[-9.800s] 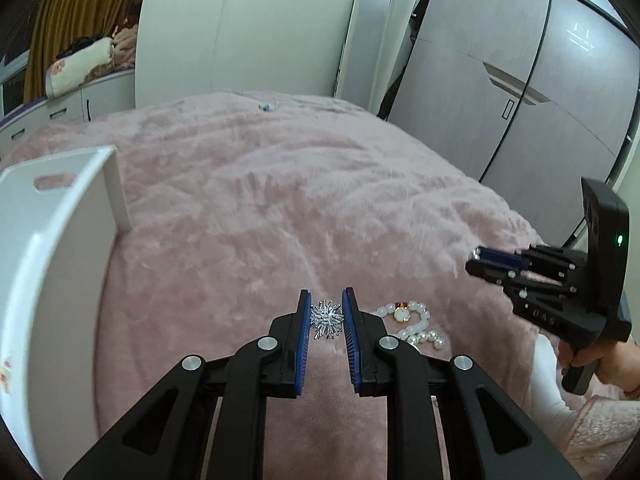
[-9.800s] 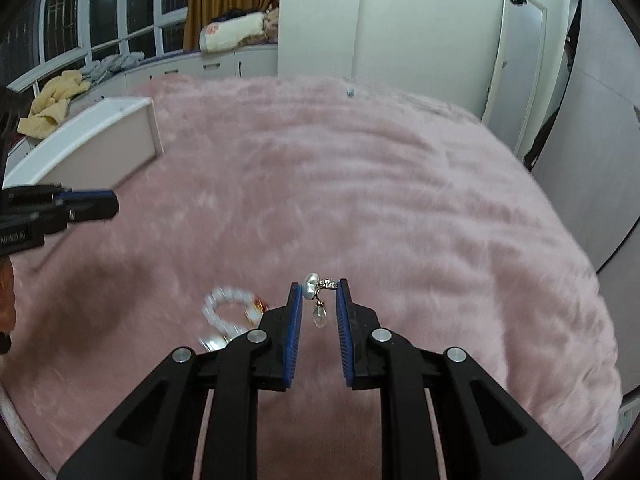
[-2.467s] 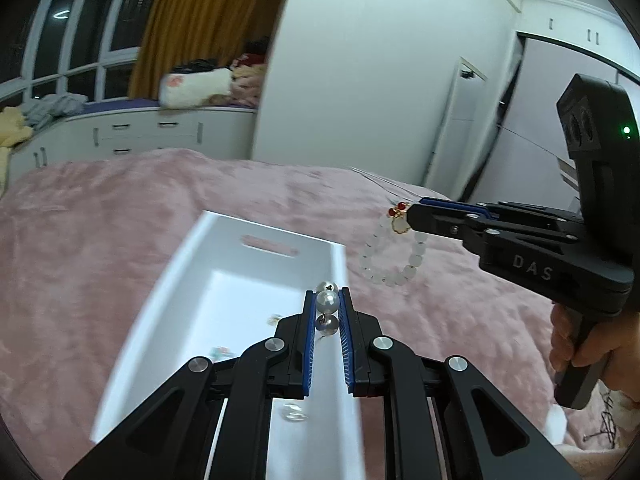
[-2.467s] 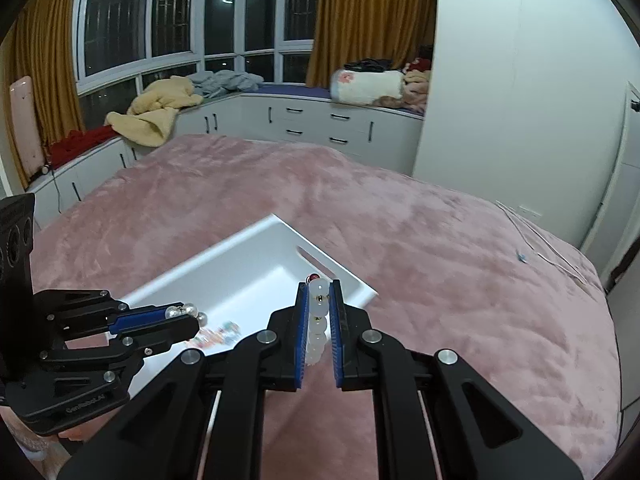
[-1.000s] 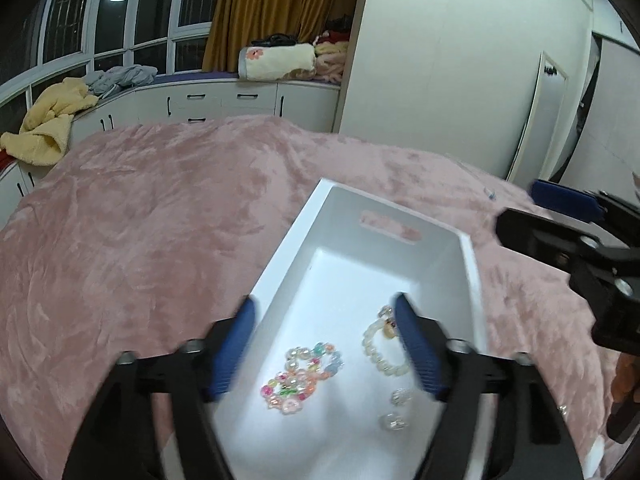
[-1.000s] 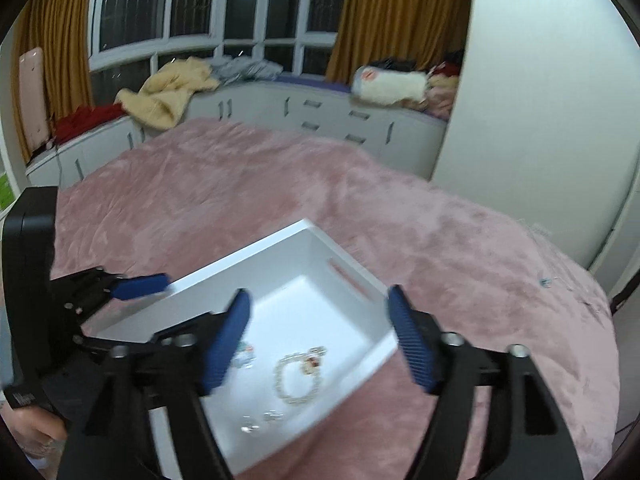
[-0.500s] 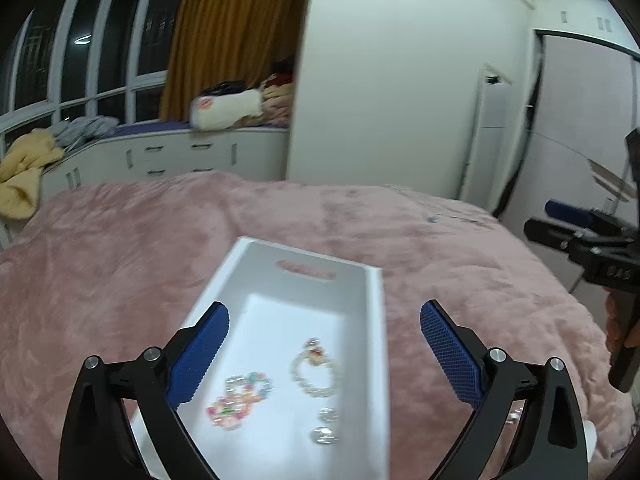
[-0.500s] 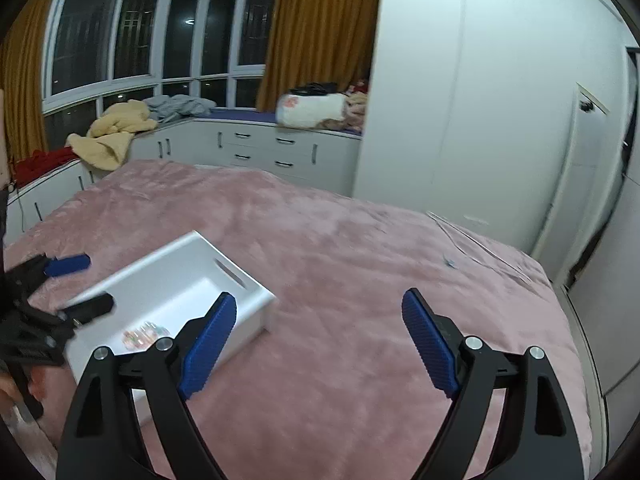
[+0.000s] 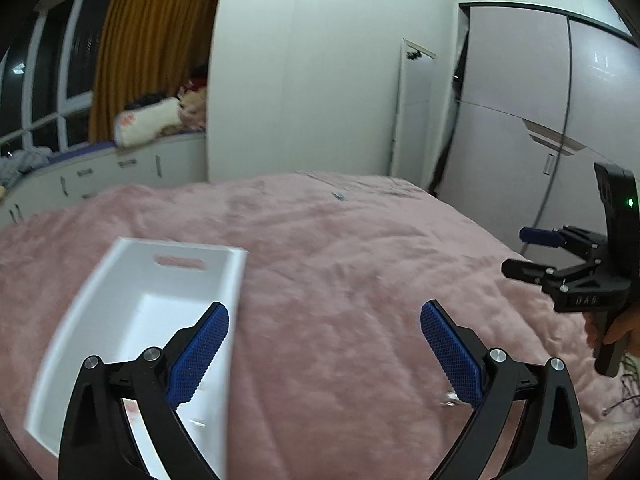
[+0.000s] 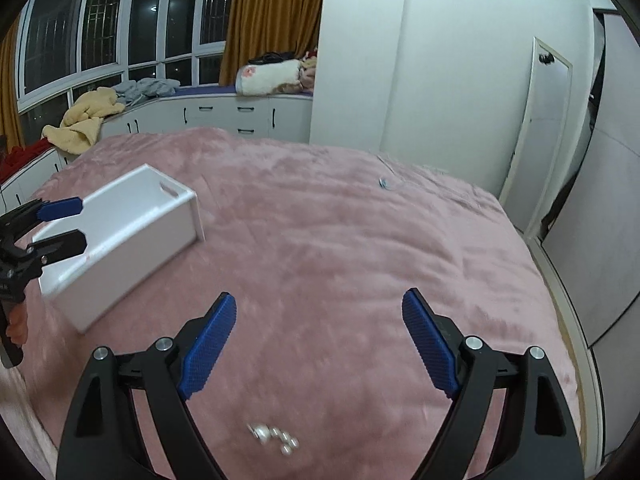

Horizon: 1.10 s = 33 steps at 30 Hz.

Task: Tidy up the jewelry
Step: 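Move both open tools back to the silver crescent earring with pearls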

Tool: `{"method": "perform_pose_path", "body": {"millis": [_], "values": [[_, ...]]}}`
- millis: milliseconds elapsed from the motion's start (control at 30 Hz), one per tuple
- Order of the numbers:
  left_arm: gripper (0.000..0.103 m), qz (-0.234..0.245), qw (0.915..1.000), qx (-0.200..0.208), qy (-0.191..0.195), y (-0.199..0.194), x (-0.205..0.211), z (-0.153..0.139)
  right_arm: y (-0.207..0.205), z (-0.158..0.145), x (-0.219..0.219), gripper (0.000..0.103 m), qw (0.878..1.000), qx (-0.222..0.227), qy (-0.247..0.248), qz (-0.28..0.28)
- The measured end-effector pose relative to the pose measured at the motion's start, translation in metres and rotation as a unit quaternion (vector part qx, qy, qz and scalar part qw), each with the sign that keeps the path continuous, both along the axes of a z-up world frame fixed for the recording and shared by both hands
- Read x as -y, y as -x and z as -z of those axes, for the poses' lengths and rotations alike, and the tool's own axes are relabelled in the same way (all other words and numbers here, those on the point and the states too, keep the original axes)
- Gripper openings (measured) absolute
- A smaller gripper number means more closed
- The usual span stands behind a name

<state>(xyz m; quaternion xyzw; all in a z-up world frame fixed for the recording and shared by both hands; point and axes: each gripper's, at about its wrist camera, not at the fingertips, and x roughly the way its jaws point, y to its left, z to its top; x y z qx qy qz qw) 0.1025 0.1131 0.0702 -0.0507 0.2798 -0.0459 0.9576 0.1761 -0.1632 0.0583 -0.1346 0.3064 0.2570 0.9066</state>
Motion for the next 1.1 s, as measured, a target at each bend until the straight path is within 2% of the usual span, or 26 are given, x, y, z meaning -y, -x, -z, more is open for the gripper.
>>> {"method": "perform_pose_path", "body": {"millis": [100, 333, 500, 600, 767, 967, 1100], "values": [[0.099, 0.035, 0.9992, -0.021, 0.002, -0.01, 0.025, 0.023, 0.004, 0.017, 0.016, 0.085, 1.0, -0.012, 0.013, 0.0], [0.099, 0.112, 0.9896, -0.052, -0.075, -0.016, 0.1, 0.071, 0.022, 0.061, 0.042, 0.085, 0.998, -0.03, 0.053, -0.015], [0.099, 0.148, 0.9822, -0.061, -0.098, -0.016, 0.139, 0.093, 0.03, 0.085, 0.049, 0.084, 0.996, -0.041, 0.065, -0.034], [0.099, 0.152, 0.9786, -0.075, -0.117, -0.019, 0.152, 0.107, 0.028, 0.098, 0.048, 0.084, 0.996, -0.051, 0.064, -0.038], [0.099, 0.166, 0.9741, -0.093, -0.122, -0.024, 0.159, 0.126, 0.027, 0.115, 0.044, 0.082, 0.995, -0.064, 0.067, -0.046], [0.099, 0.171, 0.9699, -0.113, -0.132, -0.033, 0.162, 0.144, 0.026, 0.129, 0.033, 0.075, 0.992, -0.075, 0.084, -0.063], [0.098, 0.173, 0.9675, -0.123, -0.137, -0.04, 0.163, 0.156, 0.023, 0.135, 0.027, 0.067, 0.99, -0.084, 0.089, -0.067]]}}
